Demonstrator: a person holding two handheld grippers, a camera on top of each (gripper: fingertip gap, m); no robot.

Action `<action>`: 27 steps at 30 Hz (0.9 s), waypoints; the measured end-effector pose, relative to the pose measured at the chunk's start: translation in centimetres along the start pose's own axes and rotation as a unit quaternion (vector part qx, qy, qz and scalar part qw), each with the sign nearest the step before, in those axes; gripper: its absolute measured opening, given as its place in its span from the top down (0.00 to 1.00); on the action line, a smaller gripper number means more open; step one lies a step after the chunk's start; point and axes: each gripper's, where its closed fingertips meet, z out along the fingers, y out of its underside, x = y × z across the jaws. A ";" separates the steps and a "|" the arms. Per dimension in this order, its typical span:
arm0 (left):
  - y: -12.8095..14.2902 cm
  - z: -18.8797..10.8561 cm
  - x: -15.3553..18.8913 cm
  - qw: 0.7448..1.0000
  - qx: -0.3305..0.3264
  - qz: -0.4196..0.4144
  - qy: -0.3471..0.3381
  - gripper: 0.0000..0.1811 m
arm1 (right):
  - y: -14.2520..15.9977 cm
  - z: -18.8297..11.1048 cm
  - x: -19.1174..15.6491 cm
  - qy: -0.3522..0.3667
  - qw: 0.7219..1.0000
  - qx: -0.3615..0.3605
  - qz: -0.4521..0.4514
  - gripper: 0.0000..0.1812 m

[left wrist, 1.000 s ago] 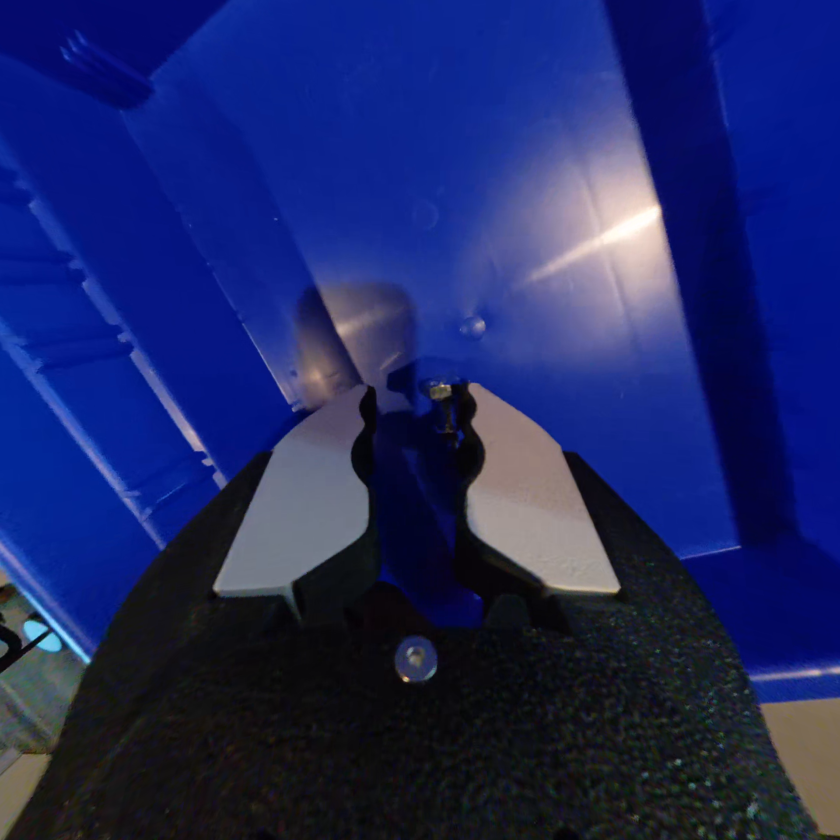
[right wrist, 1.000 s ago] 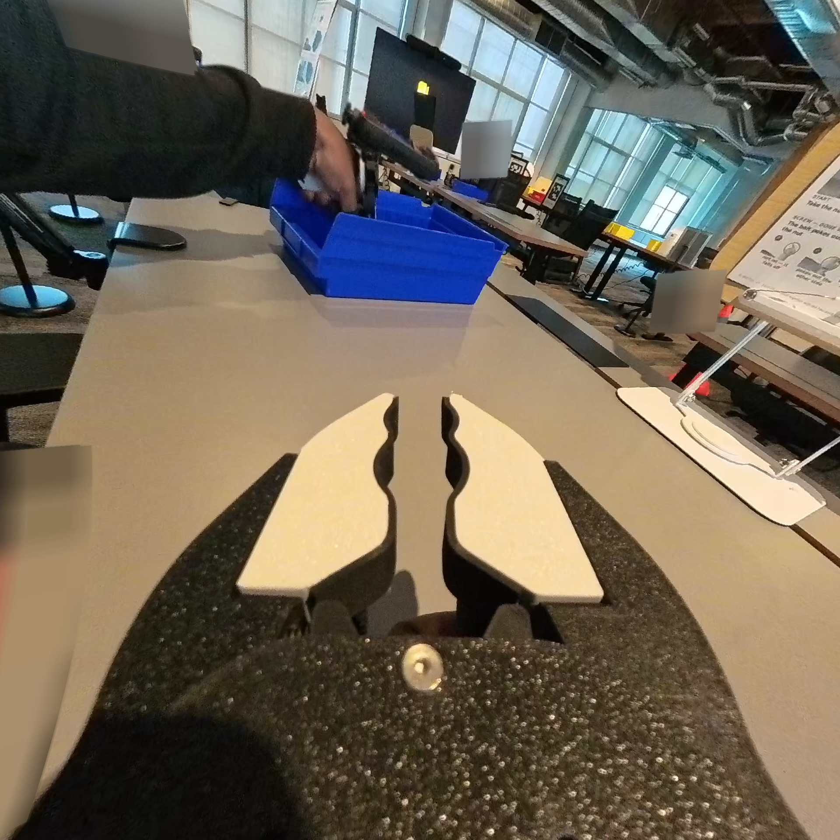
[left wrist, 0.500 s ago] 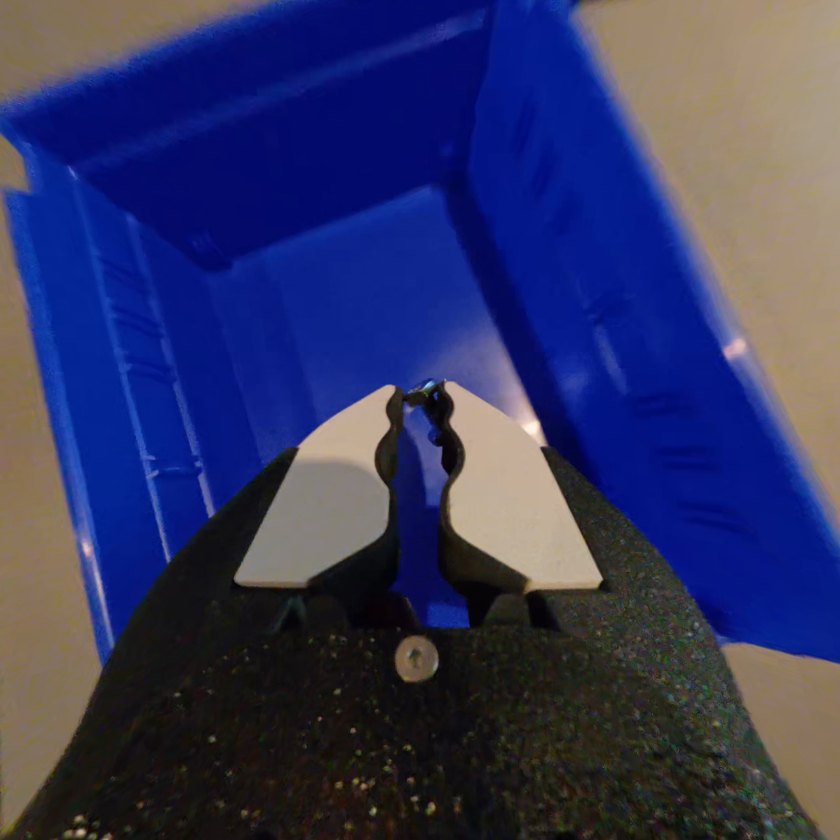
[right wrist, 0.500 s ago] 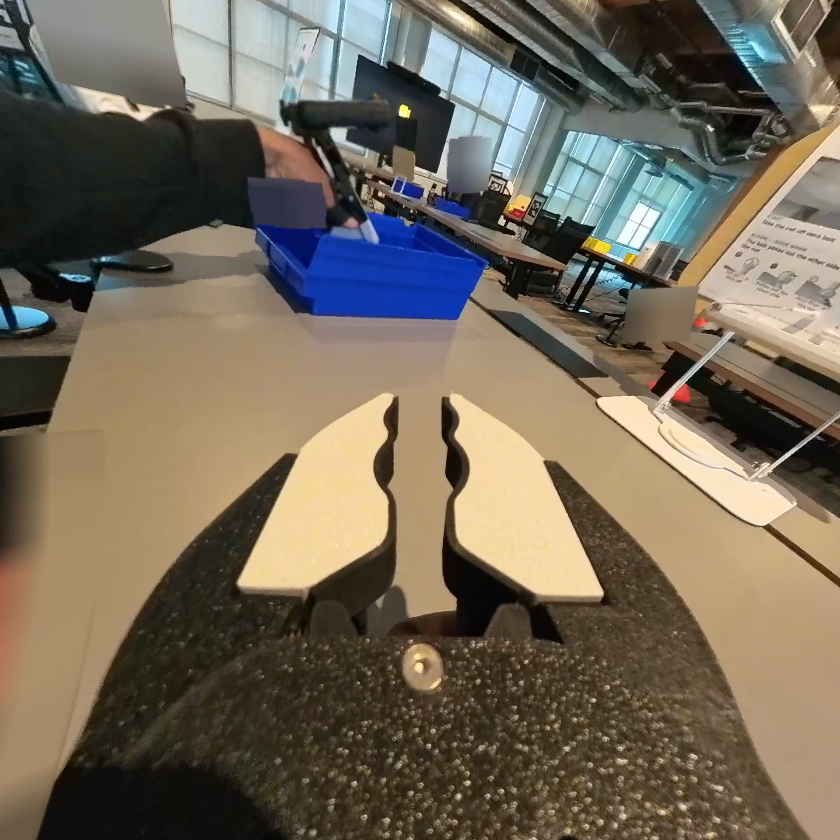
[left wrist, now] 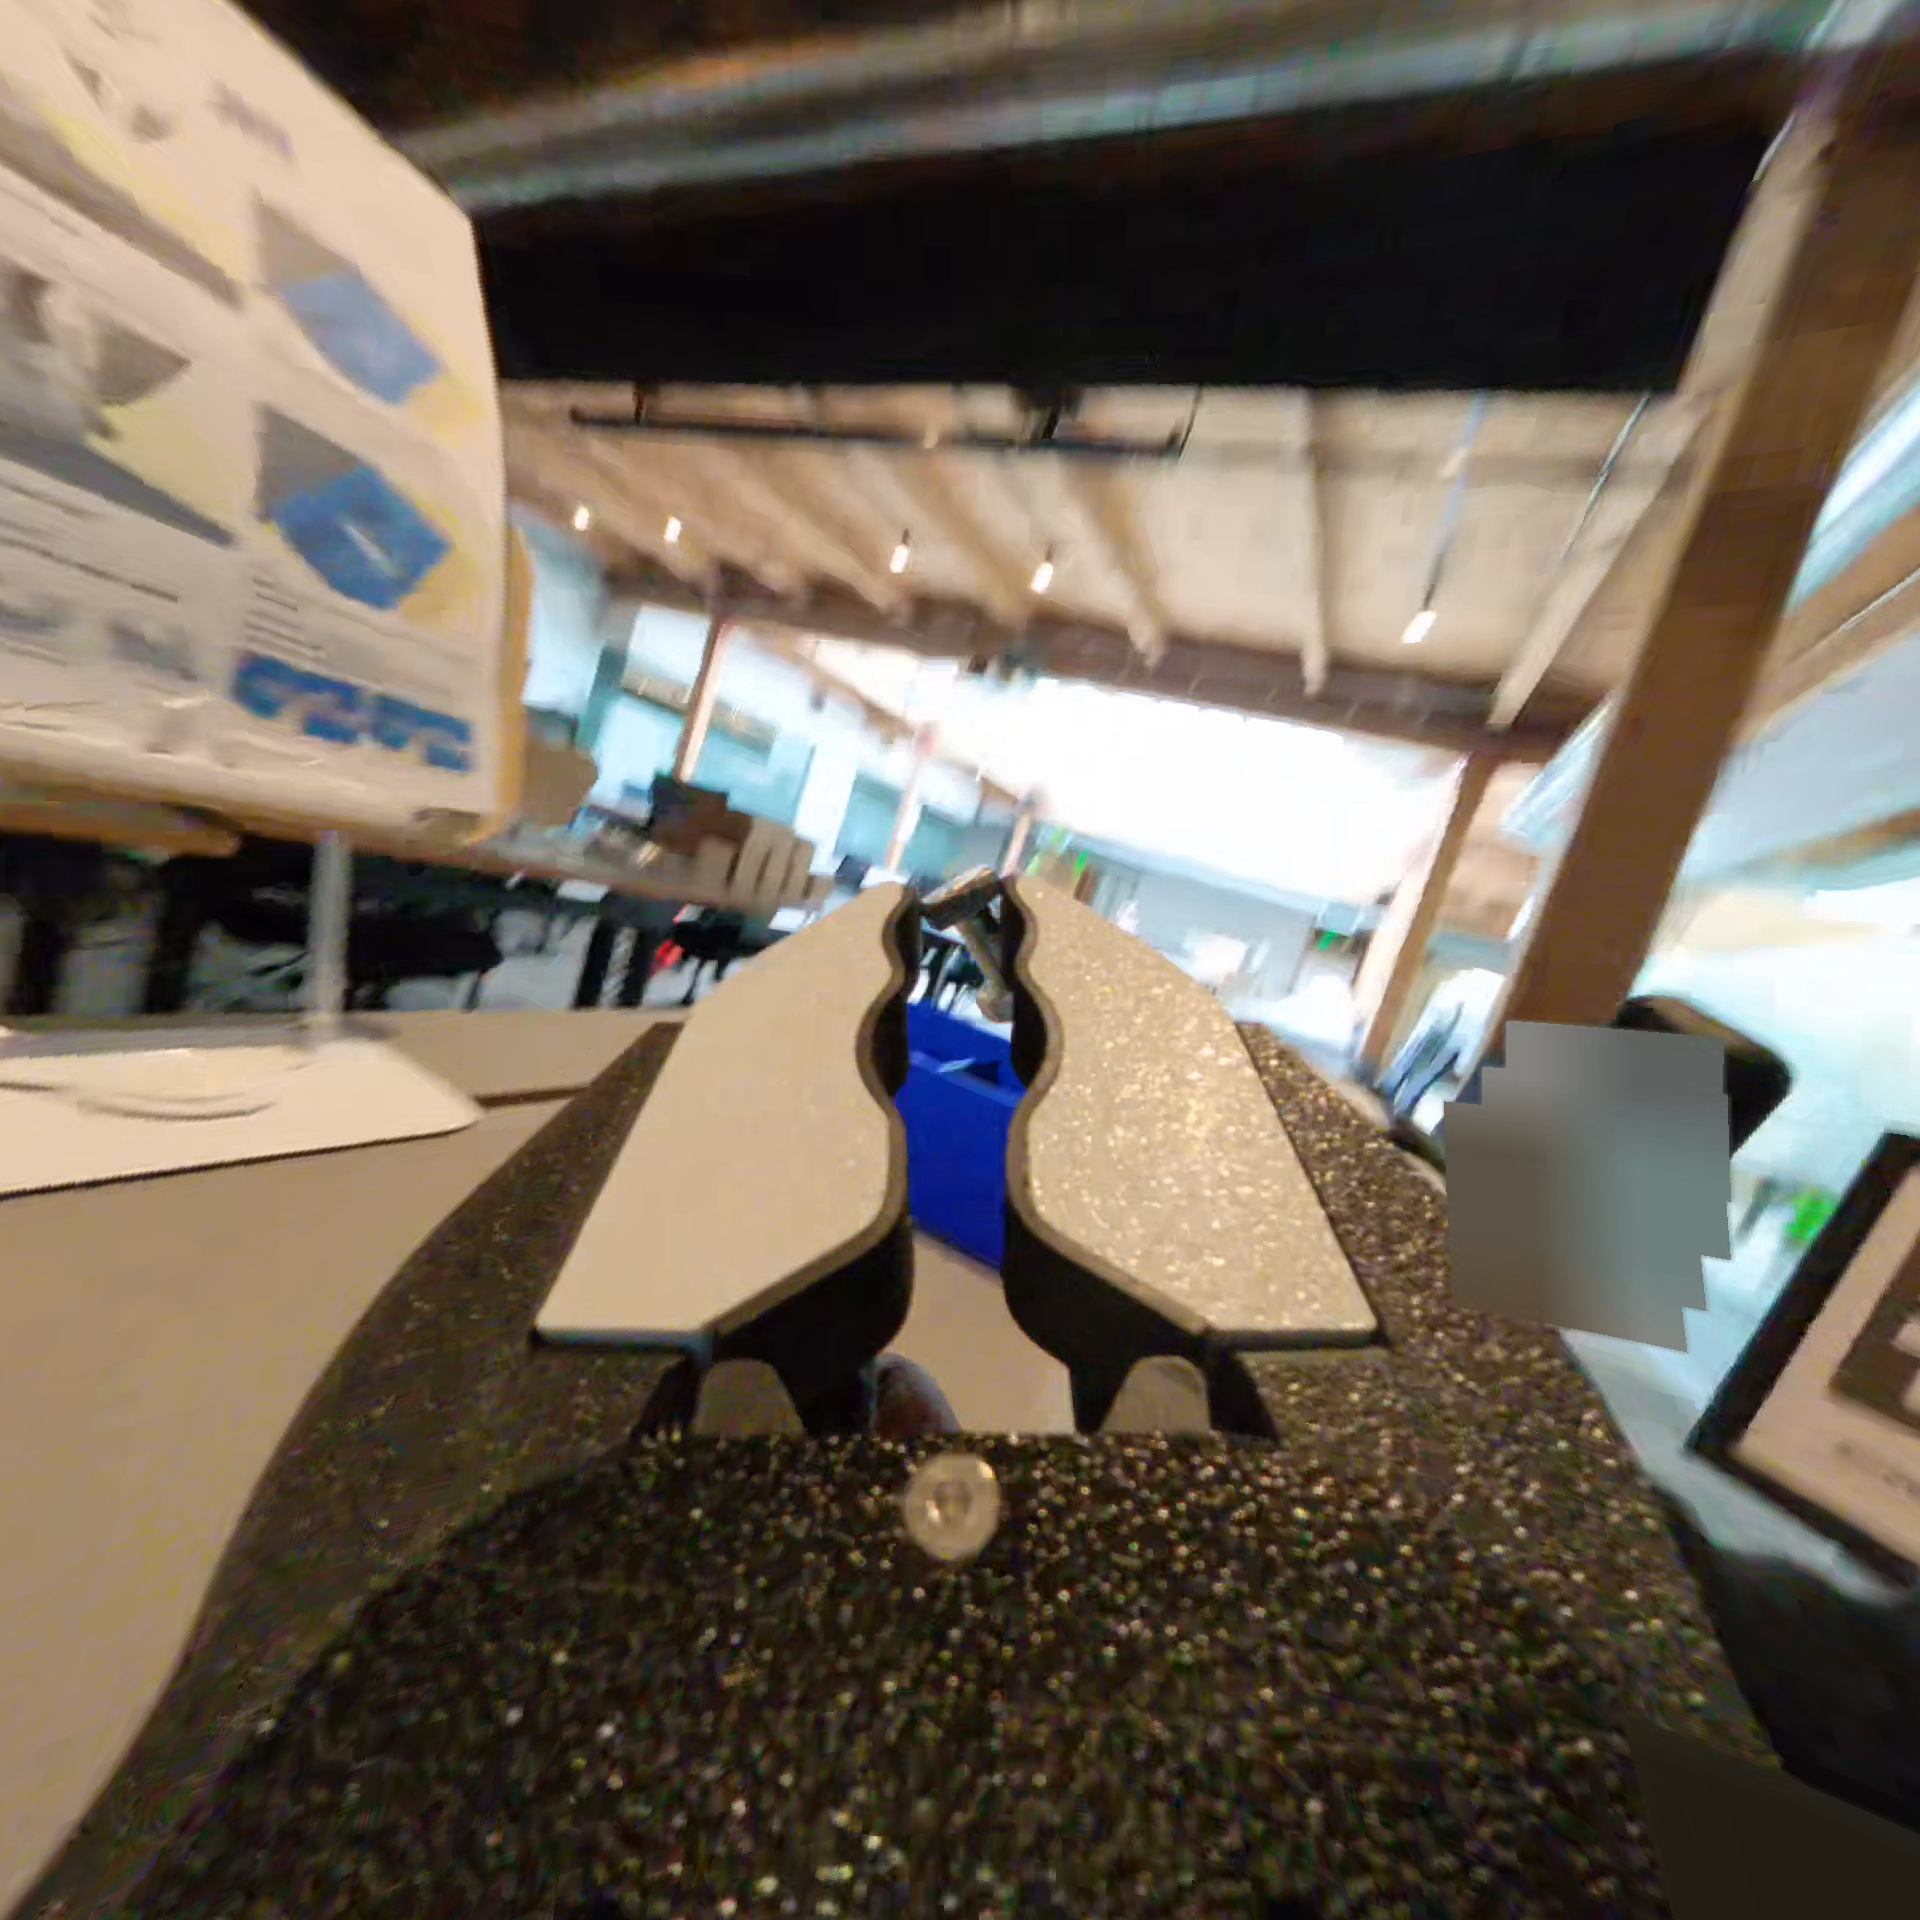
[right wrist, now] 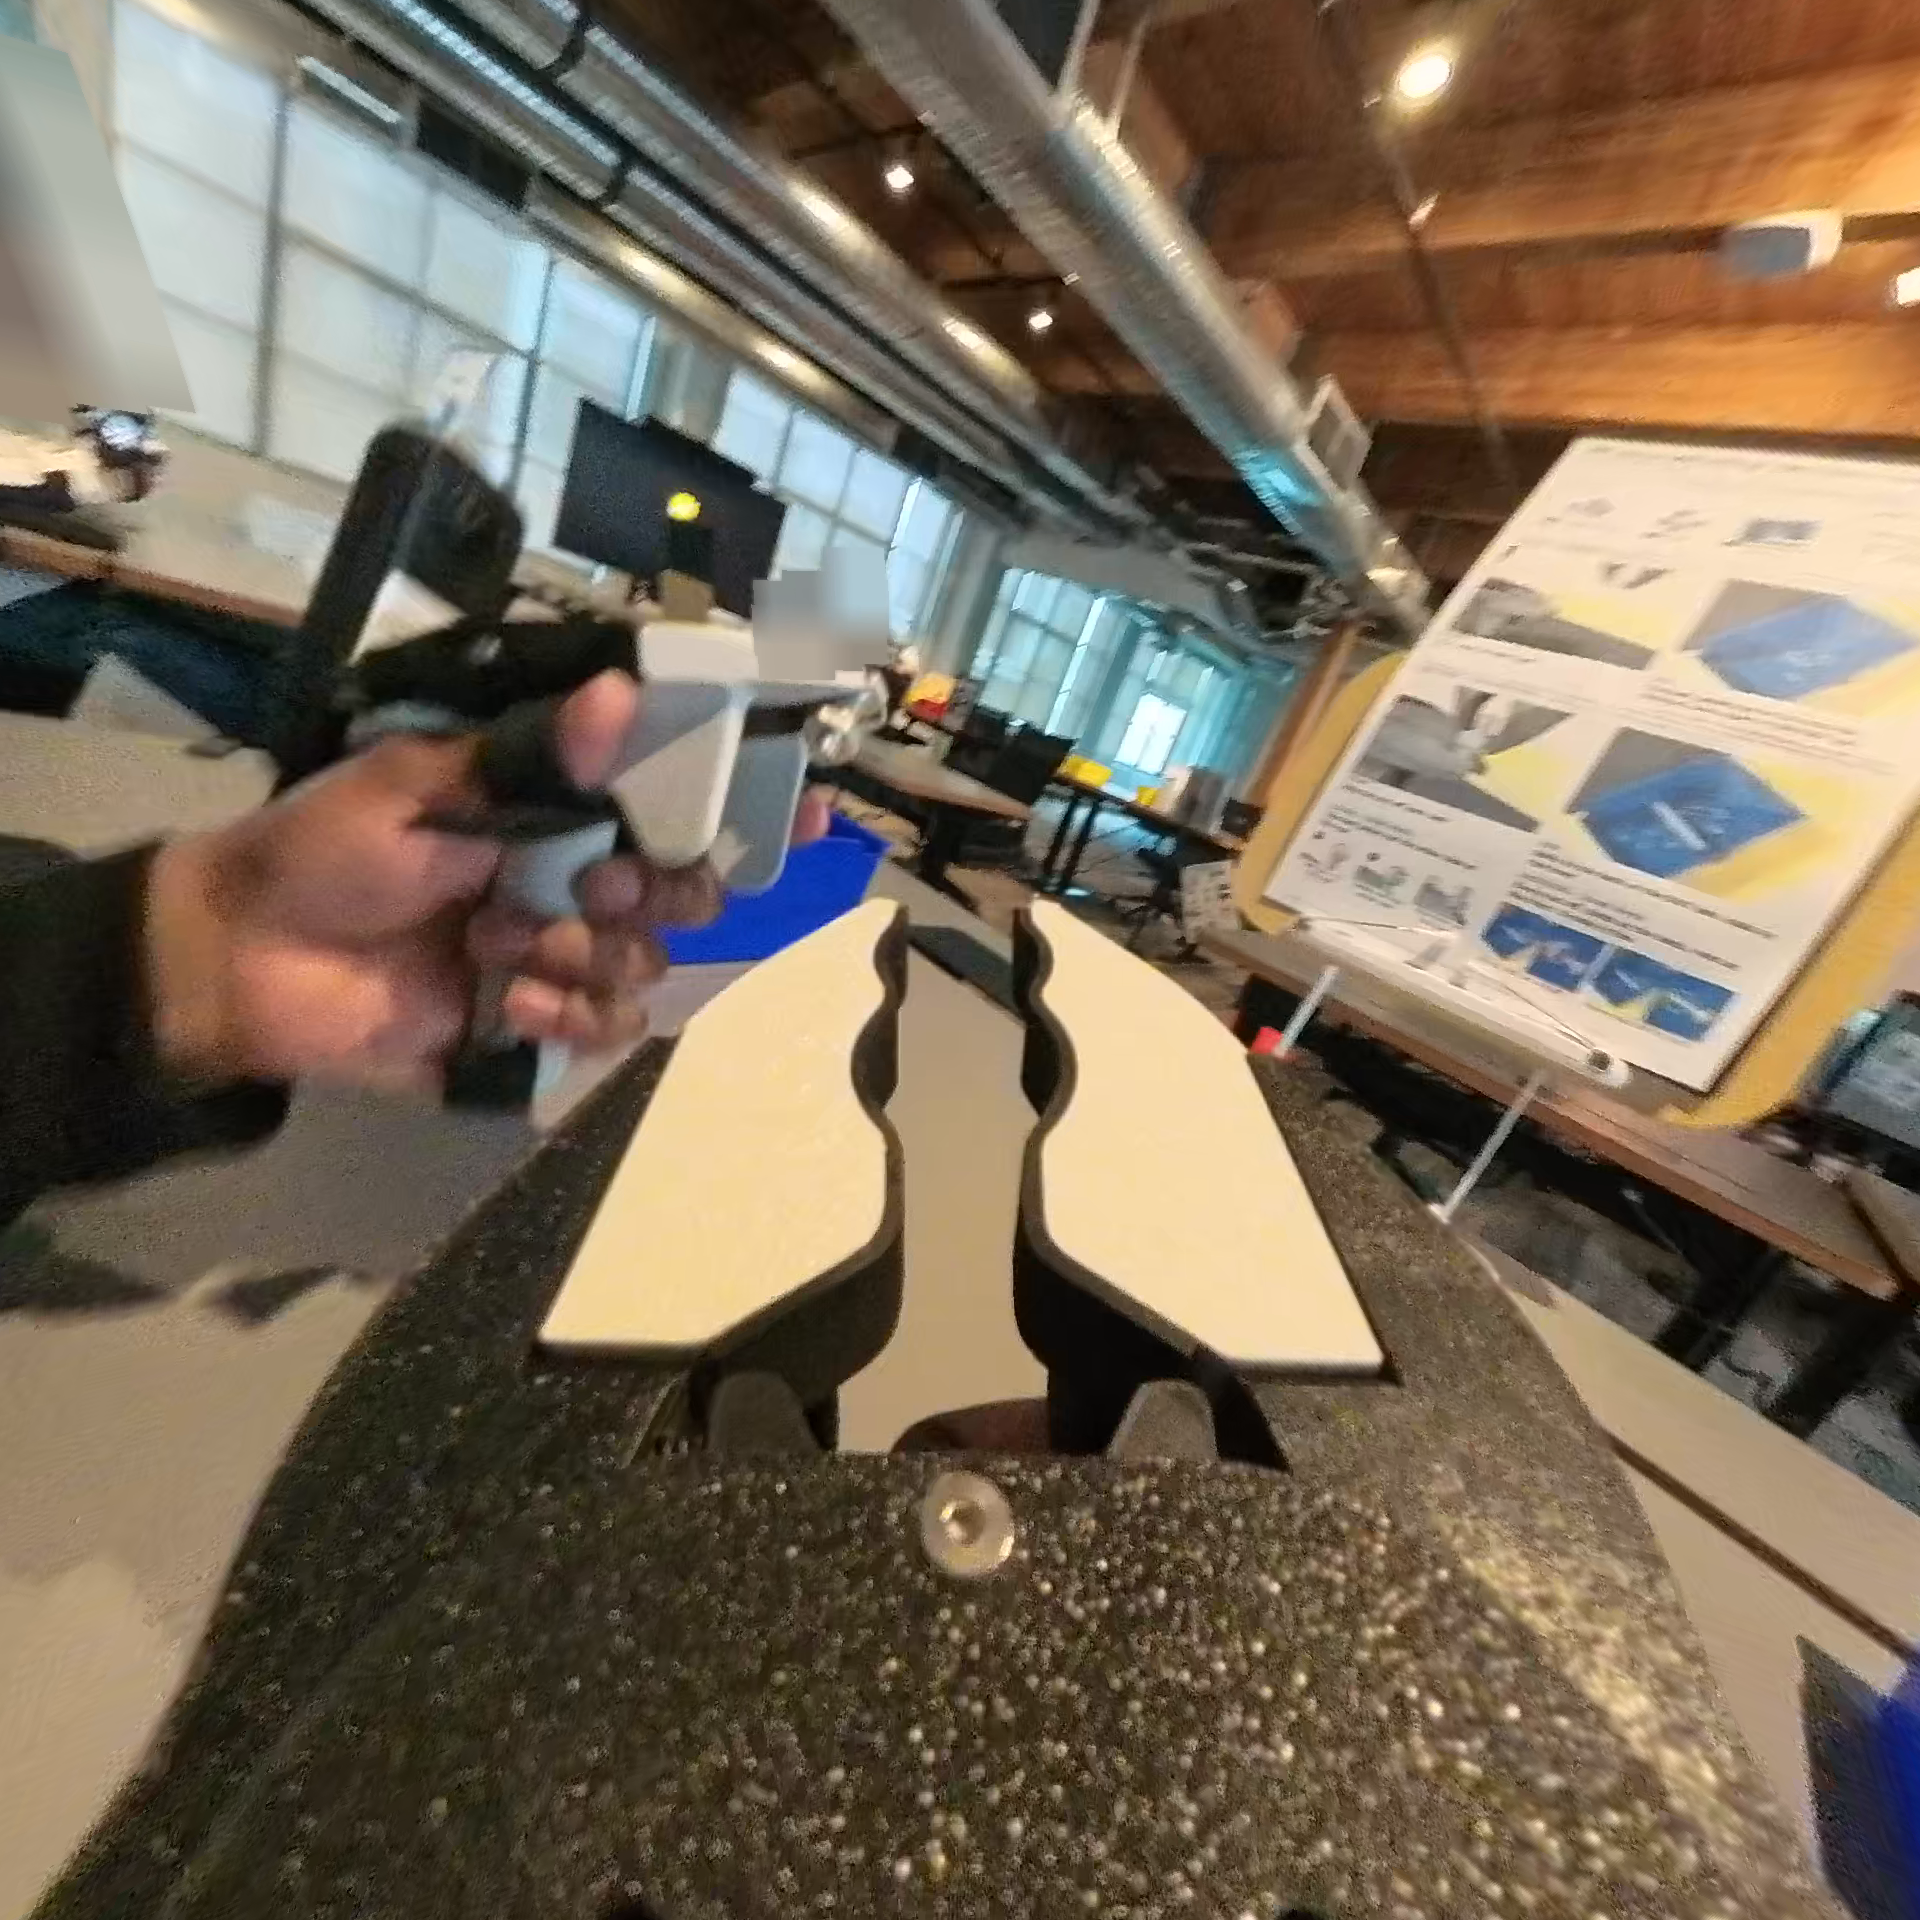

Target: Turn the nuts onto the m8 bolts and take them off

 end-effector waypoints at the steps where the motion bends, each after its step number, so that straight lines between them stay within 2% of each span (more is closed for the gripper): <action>1: 1.3 0.1 0.8 0.999 0.031 -0.021 0.012 0.92 | 0.3 -0.4 0.1 0.018 1.000 0.007 0.002 0.90; 3: 3.1 0.0 1.6 0.993 0.067 -0.098 0.025 0.92 | 1.2 -1.2 -0.3 0.033 0.999 0.015 0.013 0.90; 5: 3.5 -0.1 3.0 0.984 0.088 -0.144 0.061 0.92 | 1.7 -1.5 -1.0 0.032 0.999 0.016 0.014 0.90; 8: 5.1 0.2 4.3 0.988 0.050 -0.130 0.072 0.92 | 1.4 -1.3 -1.9 0.018 1.000 0.024 -0.005 0.88; 16: 6.8 0.6 5.8 0.981 0.034 -0.165 0.098 0.92 | 1.2 -1.0 -3.5 0.018 0.997 0.028 -0.076 0.87; 27: 7.3 0.6 6.4 0.980 0.020 -0.163 0.113 0.92 | 1.1 -1.0 -3.3 0.071 0.983 0.021 -0.165 0.87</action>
